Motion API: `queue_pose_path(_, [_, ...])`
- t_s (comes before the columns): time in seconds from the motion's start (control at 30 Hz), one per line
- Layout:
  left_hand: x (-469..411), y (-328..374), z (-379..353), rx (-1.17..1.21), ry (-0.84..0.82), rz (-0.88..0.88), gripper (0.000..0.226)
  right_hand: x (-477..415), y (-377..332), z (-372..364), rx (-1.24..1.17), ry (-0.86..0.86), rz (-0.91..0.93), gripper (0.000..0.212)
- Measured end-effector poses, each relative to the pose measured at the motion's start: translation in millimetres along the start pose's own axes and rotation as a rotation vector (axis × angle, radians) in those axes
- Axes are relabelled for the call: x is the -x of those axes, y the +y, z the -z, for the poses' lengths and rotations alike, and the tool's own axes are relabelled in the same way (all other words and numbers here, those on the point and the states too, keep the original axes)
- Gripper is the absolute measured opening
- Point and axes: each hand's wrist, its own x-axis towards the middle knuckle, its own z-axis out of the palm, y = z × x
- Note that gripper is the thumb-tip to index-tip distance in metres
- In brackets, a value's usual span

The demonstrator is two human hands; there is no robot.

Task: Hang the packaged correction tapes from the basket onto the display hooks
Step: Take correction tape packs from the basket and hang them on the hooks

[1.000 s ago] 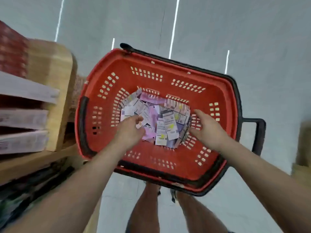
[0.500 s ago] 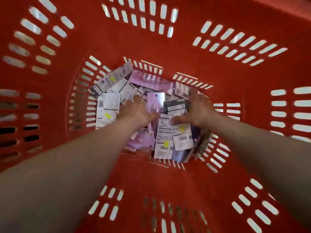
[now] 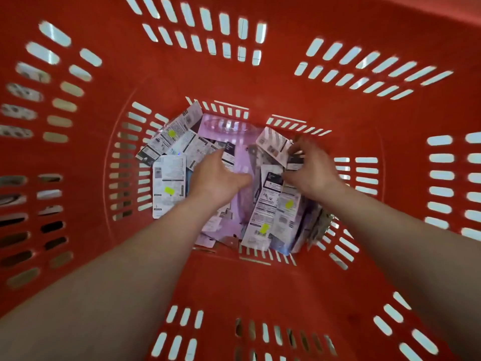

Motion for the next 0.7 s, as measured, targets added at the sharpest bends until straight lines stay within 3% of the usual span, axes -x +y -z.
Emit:
queue_pose_path(0.1, [8.2, 3.5, 32.3, 0.130, 0.023, 0.005, 0.075, 12.0, 1.1, 6.9, -0.466, 0.061, -0.218, 0.043])
queue_pose_path(0.2, [15.6, 11.0, 78.1, 0.246, 0.004, -0.065, 0.027, 20.0, -1.3, 14.7, -0.732, 0.047, -0.352, 0.033])
queue_pose_path(0.23, [18.9, 13.8, 92.1, 0.280, -0.011, -0.088, 0.025, 23.4, -5.0, 19.6, -0.821, 0.014, -0.384, 0.029])
queue_pose_path(0.33, [27.2, 19.5, 108.8, 0.408, -0.131, -0.081, 0.029, 34.3, -22.4, 33.6, -1.048, -0.129, -0.388, 0.022])
queue_pose_path(0.43, [37.7, 20.4, 87.8, 0.551, -0.224, 0.048, 0.026, 48.3, -48.2, 37.4, -1.136, -0.174, -0.324, 0.016])
queue_pose_path(0.5, [44.1, 22.9, 69.6, 0.623, -0.232, 0.123, 0.022, 54.8, -57.6, 35.0, -1.141, -0.154, -0.305, 0.031])
queue_pose_path(0.63, [50.7, 38.3, 46.5, 0.775, -0.135, 0.172, 0.013, 69.8, -63.8, 31.6, -0.907, -0.283, -0.295, 0.094])
queue_pose_path(0.7, [52.9, 48.3, 38.3, 0.703, -0.109, 0.138, 0.020, 76.2, -55.6, 23.9, -0.843, -0.288, -0.187, 0.093])
